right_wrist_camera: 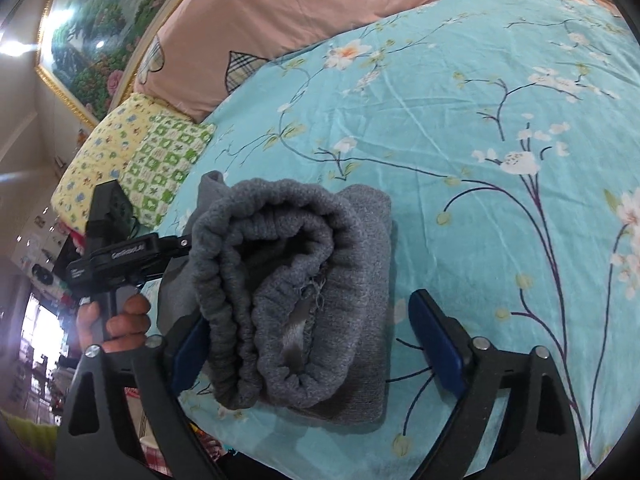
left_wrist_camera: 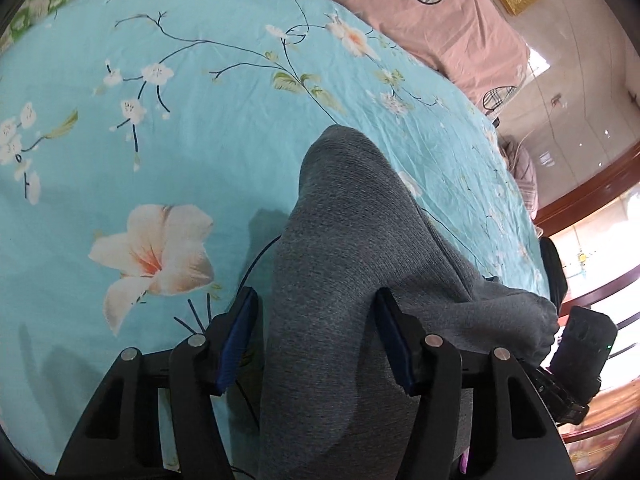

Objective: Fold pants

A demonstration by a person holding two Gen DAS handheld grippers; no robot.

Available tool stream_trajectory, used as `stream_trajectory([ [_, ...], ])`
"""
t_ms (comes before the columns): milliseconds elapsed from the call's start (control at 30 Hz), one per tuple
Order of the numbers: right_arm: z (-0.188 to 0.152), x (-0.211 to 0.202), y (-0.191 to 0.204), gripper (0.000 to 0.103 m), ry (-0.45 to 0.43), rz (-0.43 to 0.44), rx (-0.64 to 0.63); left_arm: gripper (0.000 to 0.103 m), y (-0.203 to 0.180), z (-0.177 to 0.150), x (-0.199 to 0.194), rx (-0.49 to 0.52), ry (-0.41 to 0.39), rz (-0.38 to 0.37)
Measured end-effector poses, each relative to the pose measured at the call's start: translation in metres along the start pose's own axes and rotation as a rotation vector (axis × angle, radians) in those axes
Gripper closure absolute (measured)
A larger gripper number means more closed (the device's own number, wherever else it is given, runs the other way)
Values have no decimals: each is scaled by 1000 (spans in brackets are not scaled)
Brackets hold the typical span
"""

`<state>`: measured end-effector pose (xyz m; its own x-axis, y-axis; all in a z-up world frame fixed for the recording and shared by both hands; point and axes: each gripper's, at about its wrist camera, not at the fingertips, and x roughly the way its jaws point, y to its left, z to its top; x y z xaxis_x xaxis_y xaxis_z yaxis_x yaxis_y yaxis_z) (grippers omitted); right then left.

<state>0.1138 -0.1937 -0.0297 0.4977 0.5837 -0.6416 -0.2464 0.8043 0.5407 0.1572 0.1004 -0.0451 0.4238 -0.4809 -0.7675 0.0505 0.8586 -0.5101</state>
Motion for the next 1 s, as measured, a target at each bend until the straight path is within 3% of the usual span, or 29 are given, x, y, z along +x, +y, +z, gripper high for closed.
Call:
stream_trajectory([
  [133,0,1,-5,19,15,41,-7,43,0,0,3,13,-7,-2],
  [200,0,2,-7,28,35,73,-18,45,1,0,5,14,-8,-5],
  [333,1,6,-7,32,67,107,-29,62,-1,-3,3,7,-12,-27],
  [500,1,5,-7,44,61,162,-17,71,-12,-7,-6,8,-45,-6],
  [1000,29,8,16,48,36,232,-84,75,-15,-2,-62,-10,-163,59],
])
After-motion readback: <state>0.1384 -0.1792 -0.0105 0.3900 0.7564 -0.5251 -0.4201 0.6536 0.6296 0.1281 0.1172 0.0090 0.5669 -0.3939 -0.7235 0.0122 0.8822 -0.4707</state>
